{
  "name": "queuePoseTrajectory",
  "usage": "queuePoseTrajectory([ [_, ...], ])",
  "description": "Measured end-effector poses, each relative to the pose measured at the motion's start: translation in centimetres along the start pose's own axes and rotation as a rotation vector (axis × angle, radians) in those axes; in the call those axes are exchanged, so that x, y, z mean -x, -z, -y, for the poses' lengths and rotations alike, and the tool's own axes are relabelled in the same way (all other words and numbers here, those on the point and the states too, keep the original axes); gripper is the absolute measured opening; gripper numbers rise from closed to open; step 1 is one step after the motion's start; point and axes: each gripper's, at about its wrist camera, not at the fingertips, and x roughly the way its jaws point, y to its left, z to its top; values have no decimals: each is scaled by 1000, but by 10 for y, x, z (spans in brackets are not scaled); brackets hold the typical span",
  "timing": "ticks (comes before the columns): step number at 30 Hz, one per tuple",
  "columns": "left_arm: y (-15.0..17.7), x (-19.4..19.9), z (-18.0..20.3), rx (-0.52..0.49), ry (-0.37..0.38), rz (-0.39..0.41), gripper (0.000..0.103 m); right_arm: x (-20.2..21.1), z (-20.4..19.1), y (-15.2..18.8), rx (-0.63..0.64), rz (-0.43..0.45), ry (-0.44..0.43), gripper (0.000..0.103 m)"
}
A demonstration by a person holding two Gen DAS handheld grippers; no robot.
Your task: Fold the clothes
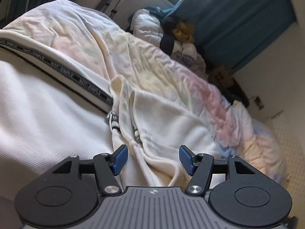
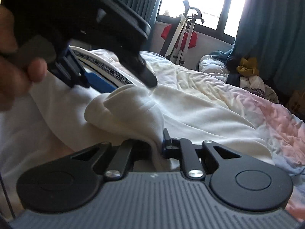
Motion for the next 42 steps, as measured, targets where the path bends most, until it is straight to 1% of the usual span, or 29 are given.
queuePoseTrajectory([
  [2,2,-4,2,-15,-21,2,62,-6,2,2,-9,-4,-23,14],
  [4,2,0,3,-36,-36,21,61,-8,2,3,-13,1,-39,14],
  [6,3,15,1,-64,-59,62,62,-8,4,1,-42,-11,-50,15],
  [8,3,36,-7,-36,-107,97,63,-8,6,-1,-73,-22,-57,15],
  [11,1,76,-30,56,-165,152,65,-10,8,-1,-99,-29,-72,16],
  [12,1,94,-40,103,-197,183,70,-9,7,-1,-98,-30,-75,16],
  [13,3,110,-50,145,-227,222,77,-8,6,-1,-98,-32,-77,16],
  [14,5,126,-59,186,-256,263,80,-8,6,-2,-99,-34,-78,16],
  [16,12,150,-81,276,-307,320,82,-9,7,-3,-105,-40,-81,16],
  [18,24,162,-104,386,-341,351,82,-9,6,-4,-103,-44,-77,16],
  [20,31,165,-127,511,-314,352,82,-6,6,-6,-118,-41,-73,16],
  [21,34,165,-138,576,-283,352,82,-4,6,-8,-126,-38,-72,18],
  [22,35,163,-147,623,-255,352,82,-2,6,-9,-134,-36,-70,19],
  [23,34,162,-151,645,-252,356,81,1,8,-10,-148,-30,-78,23],
  [24,34,160,-155,662,-255,360,81,4,10,-12,-160,-24,-90,30],
  [25,33,159,-158,673,-259,366,82,7,12,-14,-173,-19,-103,33],
  [27,31,156,-164,690,-266,376,82,18,16,-17,-216,-9,-146,49],
  [28,30,154,-167,699,-269,382,82,25,19,-18,-240,3,-174,51],
  [30,29,152,-175,713,-272,398,81,40,24,-21,-289,30,-231,59],
  [31,29,151,-178,721,-268,412,81,48,27,-22,-313,43,-259,59],
  [32,28,151,-182,728,-265,426,81,55,30,-23,-332,75,-275,59],
  [34,28,150,-189,739,-255,452,81,66,37,-28,-361,148,-262,59],
  [36,26,151,-197,744,-243,473,81,65,47,-31,-404,195,-236,59],
  [37,24,150,-199,741,-239,479,81,59,51,-31,-422,192,-223,59],
  [39,19,146,-200,732,-235,490,81,36,55,-26,-453,126,-196,59],
  [40,16,144,-201,727,-235,494,81,24,56,-22,-469,83,-192,59],
  [42,11,139,-202,718,-234,504,81,-2,54,-11,-506,-34,-209,59],
])
